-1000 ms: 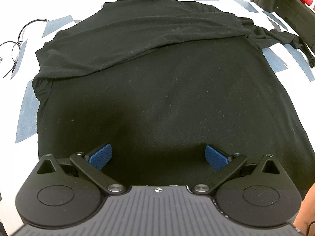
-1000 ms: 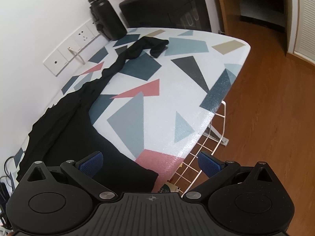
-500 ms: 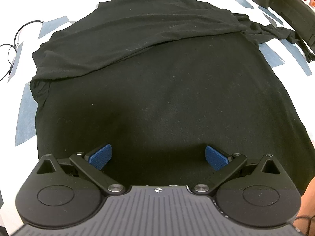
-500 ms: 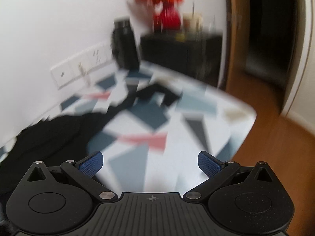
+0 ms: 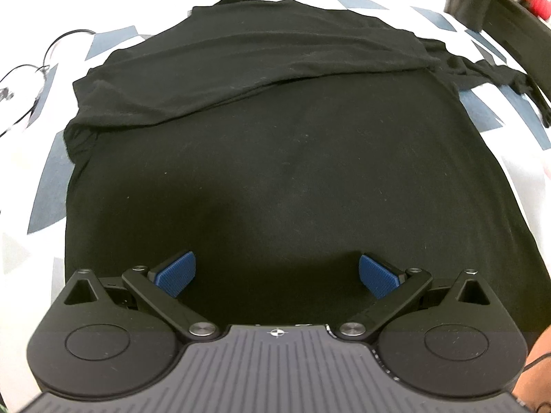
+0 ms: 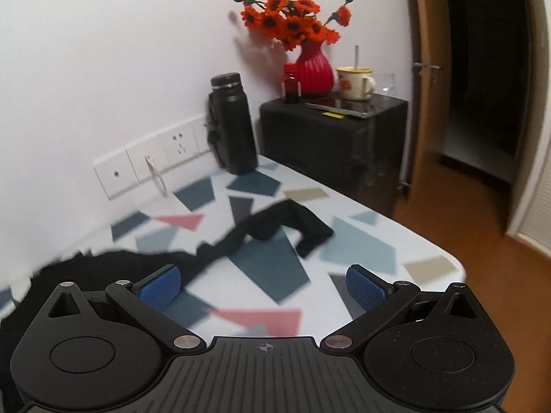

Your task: Fold clothes

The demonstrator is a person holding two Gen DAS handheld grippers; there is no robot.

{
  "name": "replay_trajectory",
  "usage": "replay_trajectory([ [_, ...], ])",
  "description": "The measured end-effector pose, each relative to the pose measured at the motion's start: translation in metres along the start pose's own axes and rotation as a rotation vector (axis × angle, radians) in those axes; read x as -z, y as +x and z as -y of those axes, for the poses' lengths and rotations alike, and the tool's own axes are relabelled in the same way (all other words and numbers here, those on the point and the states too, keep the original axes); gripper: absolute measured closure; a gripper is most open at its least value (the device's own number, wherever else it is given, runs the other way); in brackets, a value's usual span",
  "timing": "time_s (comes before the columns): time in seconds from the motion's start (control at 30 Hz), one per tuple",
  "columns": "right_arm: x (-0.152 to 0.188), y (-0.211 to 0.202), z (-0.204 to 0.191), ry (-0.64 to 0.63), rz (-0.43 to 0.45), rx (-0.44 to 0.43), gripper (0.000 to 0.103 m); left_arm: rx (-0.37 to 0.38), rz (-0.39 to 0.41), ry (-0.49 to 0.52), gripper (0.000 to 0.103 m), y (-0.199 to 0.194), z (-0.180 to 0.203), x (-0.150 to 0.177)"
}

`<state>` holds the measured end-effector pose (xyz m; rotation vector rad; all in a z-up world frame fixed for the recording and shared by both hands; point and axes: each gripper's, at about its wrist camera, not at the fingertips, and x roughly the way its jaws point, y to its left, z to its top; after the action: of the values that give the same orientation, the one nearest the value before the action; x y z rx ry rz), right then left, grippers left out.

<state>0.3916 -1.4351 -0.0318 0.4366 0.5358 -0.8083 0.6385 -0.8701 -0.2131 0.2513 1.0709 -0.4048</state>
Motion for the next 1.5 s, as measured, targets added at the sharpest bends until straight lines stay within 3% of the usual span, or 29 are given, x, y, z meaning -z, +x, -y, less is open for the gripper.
replay_trajectory([
  [0.13,-0.028,0.034,0.006,-0.056,0.024,-0.029,0.001,-0.040,-0.001,-0.071,0.000,0.000,0.004,-0.003],
  [0.23,-0.034,0.066,0.024,-0.068,-0.008,-0.044,0.002,-0.059,-0.027,-0.110,0.000,0.002,0.007,-0.010],
  [0.4,-0.018,0.128,0.080,0.046,-0.125,-0.082,0.017,-0.082,-0.071,-0.149,0.000,0.006,0.014,-0.025],
  [0.47,-0.009,0.152,0.096,0.058,-0.163,-0.082,0.031,-0.095,-0.084,-0.157,0.000,0.008,0.018,-0.033],
  [0.67,0.003,0.205,0.118,0.080,-0.221,-0.120,0.056,-0.096,0.015,-0.074,0.000,0.003,0.061,-0.061],
  [0.8,0.001,0.231,0.122,0.107,-0.241,-0.154,0.059,-0.084,-0.001,-0.057,0.000,0.013,0.082,-0.067],
  [0.9,-0.001,0.243,0.124,0.135,-0.254,-0.165,0.057,-0.079,-0.041,-0.052,0.000,0.020,0.088,-0.063],
  [1.03,-0.006,0.254,0.129,0.161,-0.246,-0.187,0.060,-0.071,-0.019,-0.099,0.000,0.022,0.088,-0.056],
  [1.1,-0.010,0.258,0.133,0.183,-0.248,-0.204,0.069,-0.069,-0.024,-0.128,0.000,0.024,0.087,-0.056],
  [1.17,-0.014,0.261,0.138,0.213,-0.239,-0.226,0.092,-0.074,-0.024,-0.140,0.000,0.025,0.088,-0.057],
  [1.2,-0.016,0.261,0.141,0.225,-0.230,-0.232,0.097,-0.079,-0.023,-0.138,0.000,0.024,0.089,-0.057],
  [1.4,-0.033,0.259,0.163,0.314,-0.153,-0.245,0.098,-0.087,-0.024,-0.181,0.000,0.022,0.085,-0.054],
  [1.5,-0.046,0.253,0.176,0.358,-0.115,-0.248,0.098,-0.114,-0.009,-0.155,0.000,0.019,0.091,-0.052],
])
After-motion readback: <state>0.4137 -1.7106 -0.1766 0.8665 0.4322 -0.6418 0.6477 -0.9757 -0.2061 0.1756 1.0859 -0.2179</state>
